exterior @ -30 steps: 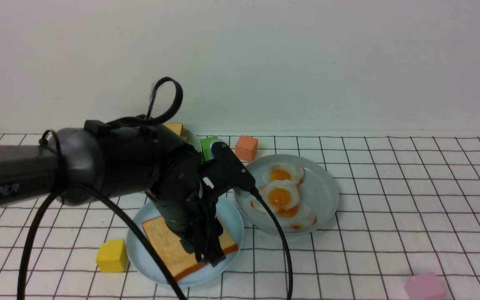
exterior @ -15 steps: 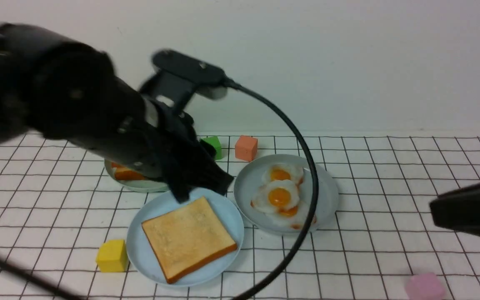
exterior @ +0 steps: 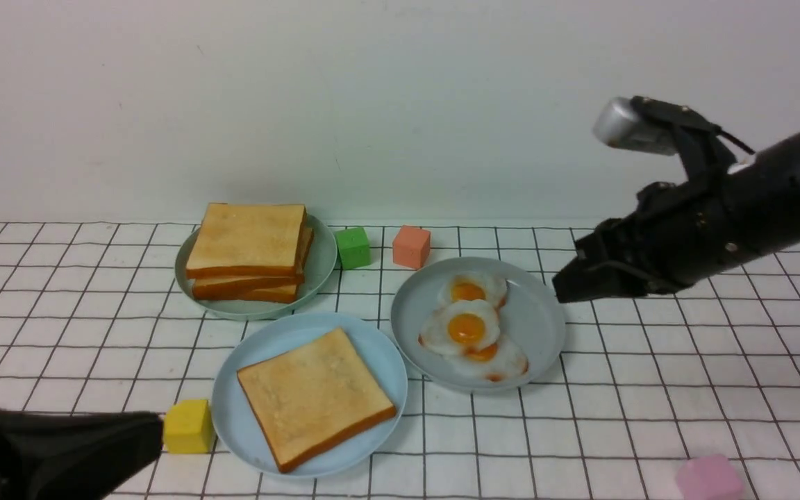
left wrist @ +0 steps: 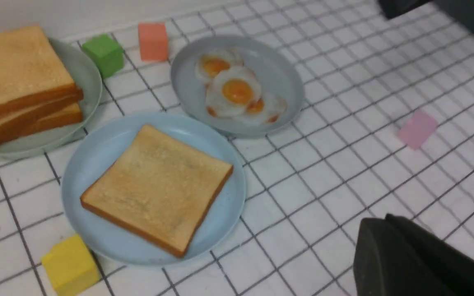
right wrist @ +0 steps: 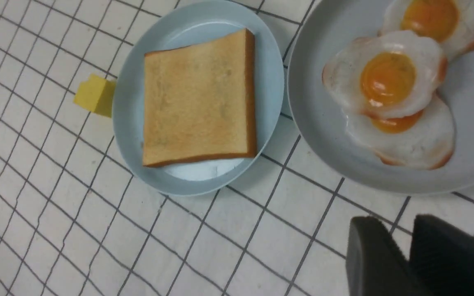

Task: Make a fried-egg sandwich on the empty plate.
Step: Use the right arm to grab a fried egg

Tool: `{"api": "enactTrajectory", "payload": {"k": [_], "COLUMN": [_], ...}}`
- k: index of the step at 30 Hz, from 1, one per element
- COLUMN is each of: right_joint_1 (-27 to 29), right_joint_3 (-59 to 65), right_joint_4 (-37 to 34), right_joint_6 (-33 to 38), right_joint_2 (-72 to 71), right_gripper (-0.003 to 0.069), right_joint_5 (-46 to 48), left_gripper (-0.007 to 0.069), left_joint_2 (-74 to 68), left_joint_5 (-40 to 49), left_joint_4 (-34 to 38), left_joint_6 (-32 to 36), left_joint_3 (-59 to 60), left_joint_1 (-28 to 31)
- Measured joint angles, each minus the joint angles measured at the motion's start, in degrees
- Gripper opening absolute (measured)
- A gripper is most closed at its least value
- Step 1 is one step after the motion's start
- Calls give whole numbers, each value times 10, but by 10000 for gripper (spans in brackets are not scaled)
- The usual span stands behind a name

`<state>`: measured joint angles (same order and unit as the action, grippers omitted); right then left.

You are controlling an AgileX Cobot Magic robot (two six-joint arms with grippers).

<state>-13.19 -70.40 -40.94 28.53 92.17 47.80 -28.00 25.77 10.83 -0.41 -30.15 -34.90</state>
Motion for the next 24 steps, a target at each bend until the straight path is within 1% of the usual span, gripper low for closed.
{"api": "enactTrajectory", "payload": {"k": [2,3,4,5,6,7,12,17,22,24], "right_joint_1": [-4,-5,-8,-9,-10,-11,-11,-11,-11,-11], "right_joint_3": [-23,-30,-55,-67,-73,-100,-151,-180,-195,-197], "right_joint_4": [0,0,2,4,6,19,48,52,27,16], "right_joint_6": [-11,-15,-24,-30,-33,-54,-123,-147,-148,-148], "right_joint_2": [49,59,99,115,123,153,212,263,293,302], "right_gripper": [202,211,248,265,269,312,389,416,420,420], "right_joint_5": [-1,-2,-5,-7,-8,-16,-30,-32,-44,-63], "left_gripper": [-13,-13,-13,-13,-13,-13,-13,-13,-13,-13], "left_joint_2": [51,59,88,96,96,102,95,76,63,60], "left_joint_5": [-34,-37,-58,-67,-67,-76,-83,-84,-84,-84], "left_joint_4": [0,0,0,0,0,-1,-1,-1,-1,-1], "left_joint_6": [0,0,0,0,0,0,12,23,24,26], "left_joint_3": [28,30,43,45,46,46,50,51,51,51], "left_joint_1": [0,0,0,0,0,0,0,0,0,0]}}
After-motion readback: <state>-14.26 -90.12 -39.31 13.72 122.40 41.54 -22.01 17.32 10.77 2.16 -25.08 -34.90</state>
